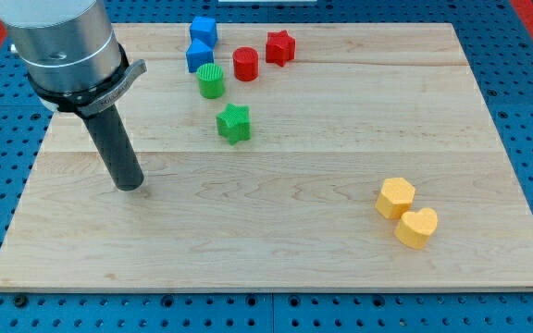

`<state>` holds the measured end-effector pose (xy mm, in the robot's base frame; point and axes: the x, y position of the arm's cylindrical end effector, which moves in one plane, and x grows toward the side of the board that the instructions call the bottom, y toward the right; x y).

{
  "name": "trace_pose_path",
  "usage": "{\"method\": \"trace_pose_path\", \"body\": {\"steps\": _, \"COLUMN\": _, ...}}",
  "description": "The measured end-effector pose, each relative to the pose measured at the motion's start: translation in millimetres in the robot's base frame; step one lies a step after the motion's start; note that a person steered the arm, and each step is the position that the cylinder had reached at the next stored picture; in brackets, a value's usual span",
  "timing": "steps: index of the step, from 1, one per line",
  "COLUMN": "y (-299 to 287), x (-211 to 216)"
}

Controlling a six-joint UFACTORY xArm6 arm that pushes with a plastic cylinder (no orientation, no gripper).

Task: Keep your arm in between the green blocks

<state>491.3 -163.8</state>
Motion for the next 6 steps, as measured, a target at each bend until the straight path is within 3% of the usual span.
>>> {"method": "trace_pose_path", "body": {"steps": 1, "y": -4, "x": -1}}
{"method": "trace_pose_path", "body": {"steps": 2, "y": -60, "x": -18}}
{"method": "trace_pose_path", "body": {"steps": 3, "y": -131, "x": -84}}
{"method": "trace_pose_path", "body": {"steps": 5, "y": -128, "x": -268}}
{"method": "trace_pose_path", "body": {"steps": 6, "y": -112, "x": -300}}
